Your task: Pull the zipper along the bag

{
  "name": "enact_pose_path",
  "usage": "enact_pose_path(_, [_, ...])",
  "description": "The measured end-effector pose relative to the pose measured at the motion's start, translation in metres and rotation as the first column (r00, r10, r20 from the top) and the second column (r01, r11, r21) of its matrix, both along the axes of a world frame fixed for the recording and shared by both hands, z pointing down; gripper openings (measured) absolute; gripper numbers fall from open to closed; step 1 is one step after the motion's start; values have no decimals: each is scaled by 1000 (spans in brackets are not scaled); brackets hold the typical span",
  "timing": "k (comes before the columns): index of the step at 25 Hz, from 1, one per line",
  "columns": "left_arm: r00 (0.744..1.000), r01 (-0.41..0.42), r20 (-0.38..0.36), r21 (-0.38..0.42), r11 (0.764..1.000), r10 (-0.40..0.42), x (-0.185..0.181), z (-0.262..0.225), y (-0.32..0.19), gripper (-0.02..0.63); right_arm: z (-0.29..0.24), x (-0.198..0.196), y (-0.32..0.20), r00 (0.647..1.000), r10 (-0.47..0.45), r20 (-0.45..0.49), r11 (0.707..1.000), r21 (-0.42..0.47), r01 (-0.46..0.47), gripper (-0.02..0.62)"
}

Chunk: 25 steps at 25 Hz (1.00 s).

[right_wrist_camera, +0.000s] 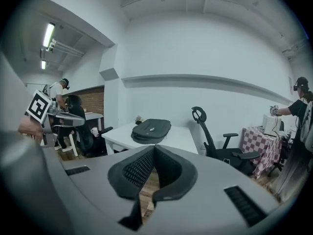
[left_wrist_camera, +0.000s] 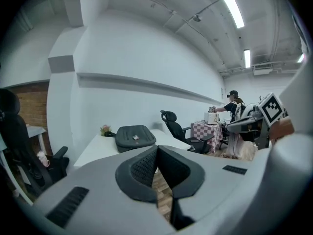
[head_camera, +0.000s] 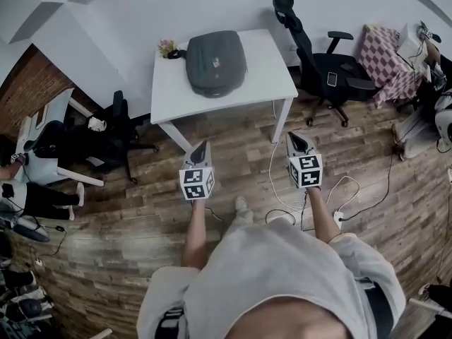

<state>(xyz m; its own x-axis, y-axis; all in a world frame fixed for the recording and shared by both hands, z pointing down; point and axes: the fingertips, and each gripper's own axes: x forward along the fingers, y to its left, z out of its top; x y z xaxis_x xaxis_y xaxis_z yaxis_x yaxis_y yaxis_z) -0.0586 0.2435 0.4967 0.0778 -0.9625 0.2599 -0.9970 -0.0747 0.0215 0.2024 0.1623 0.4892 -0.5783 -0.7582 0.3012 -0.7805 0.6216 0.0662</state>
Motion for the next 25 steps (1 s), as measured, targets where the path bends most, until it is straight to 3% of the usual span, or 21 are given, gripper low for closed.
enact_pose_path(10, [997,-81,5,9,997,81,-62,-7,-117,26,-5,-59,-90,998,62,-24,998,4,-62,14])
enact_pose_path(25, [988,-156,6,-56,986,157,-82,24,-218,26,31,-87,-175,995,100,-28,993,-66,-102,14])
